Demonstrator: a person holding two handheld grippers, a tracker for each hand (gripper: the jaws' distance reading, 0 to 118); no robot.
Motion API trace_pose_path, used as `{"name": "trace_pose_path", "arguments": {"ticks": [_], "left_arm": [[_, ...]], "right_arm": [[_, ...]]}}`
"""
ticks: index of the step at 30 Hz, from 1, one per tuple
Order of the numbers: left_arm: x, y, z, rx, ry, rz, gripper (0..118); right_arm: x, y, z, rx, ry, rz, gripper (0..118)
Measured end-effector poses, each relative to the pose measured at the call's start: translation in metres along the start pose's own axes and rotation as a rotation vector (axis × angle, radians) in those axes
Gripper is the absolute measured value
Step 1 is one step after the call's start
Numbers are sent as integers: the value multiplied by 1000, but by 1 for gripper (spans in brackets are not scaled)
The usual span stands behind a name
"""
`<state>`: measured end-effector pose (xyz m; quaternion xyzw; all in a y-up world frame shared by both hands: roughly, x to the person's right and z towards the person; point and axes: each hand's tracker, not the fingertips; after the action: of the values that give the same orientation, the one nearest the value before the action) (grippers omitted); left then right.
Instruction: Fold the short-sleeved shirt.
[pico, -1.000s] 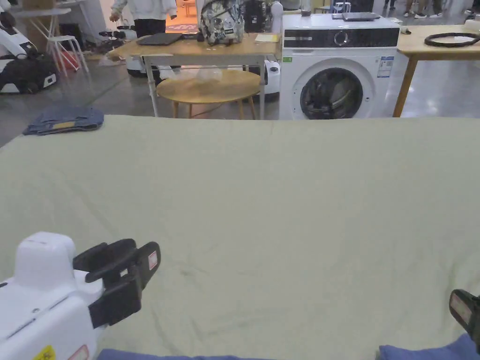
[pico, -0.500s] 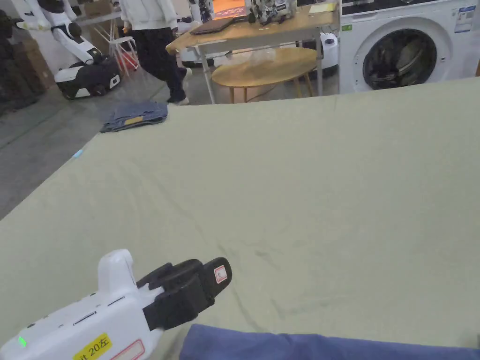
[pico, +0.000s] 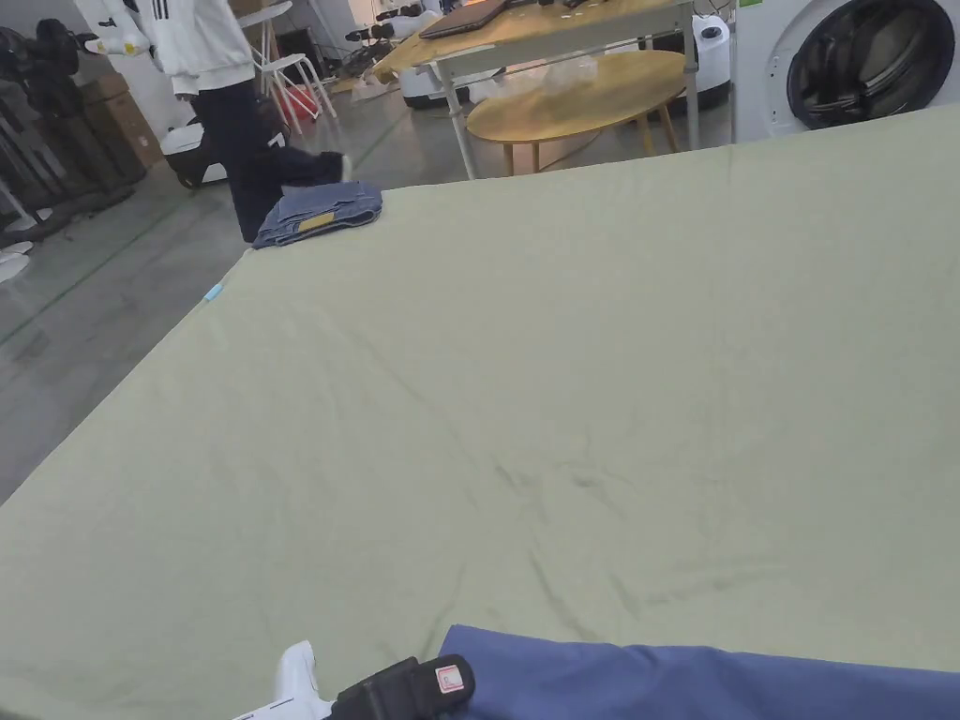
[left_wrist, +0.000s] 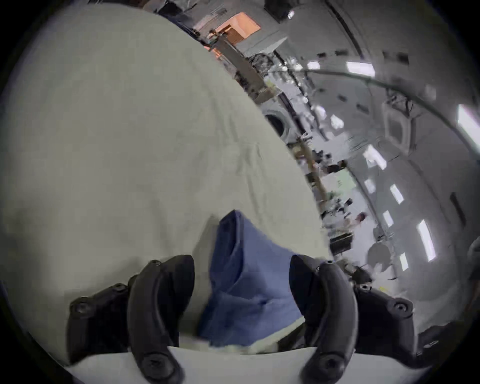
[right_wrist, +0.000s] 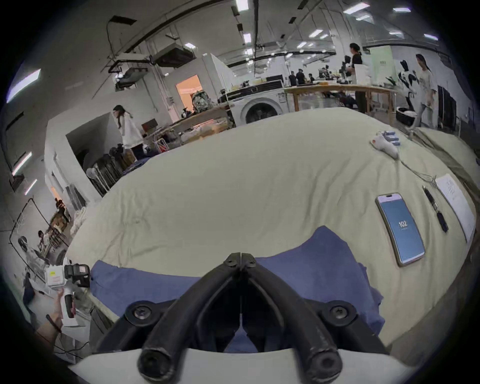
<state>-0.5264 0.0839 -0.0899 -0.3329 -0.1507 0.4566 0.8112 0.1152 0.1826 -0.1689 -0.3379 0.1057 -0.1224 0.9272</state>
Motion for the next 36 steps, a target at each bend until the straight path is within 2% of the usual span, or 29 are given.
{"name": "trace_pose_path", "arguments": {"ticks": [2,3,5,7,10,12,14,15,18,22,24,26,29,31,34,35,36], "left_arm": [[-1,-4,-11,27,-58,82,36],[0,-7,-19,24,-25,89,19],[11,-15,-34,-25,2,49,12],[13,-18,-46,-50,20,81,7],[33,-24,-43,-13,-90,120,6],[34,-11,-20,110,1,109,6],[38,5,5,159,-71,154,6],[49,9,19,196,-73,135,6],[81,32,64,281,52,-59,6],[121,52,90,293,233,-235,6],[146,44,72,255,298,-316,6],[162,31,39,184,283,-380,6],[172,-6,-35,-3,224,-395,5],[175,-29,-82,-49,230,-468,6],[174,-51,-138,-176,204,-443,5],[174,-56,-148,-216,155,-426,18],[180,-60,-155,-258,118,-417,39]], "right_arm": [[2,-2,1,0,-2,-19,0],[4,-3,2,2,3,-33,0],[6,-5,2,1,8,-50,0],[7,-7,2,-5,2,-51,0],[10,-8,3,-11,-11,-45,0],[12,-9,6,-7,-12,-52,0],[15,-9,7,-4,-13,-59,0],[16,-9,8,-3,-14,-60,0],[20,-10,6,0,-17,-68,0],[24,-11,2,0,-5,-96,0],[22,-12,3,0,-3,-101,0],[20,-11,3,4,1,-103,0],[14,-10,7,9,5,-94,0],[10,-11,11,14,-2,-85,0],[10,-12,17,19,-33,-58,0],[10,-12,18,19,-43,-50,0],[11,-12,19,18,-56,-45,0]]}}
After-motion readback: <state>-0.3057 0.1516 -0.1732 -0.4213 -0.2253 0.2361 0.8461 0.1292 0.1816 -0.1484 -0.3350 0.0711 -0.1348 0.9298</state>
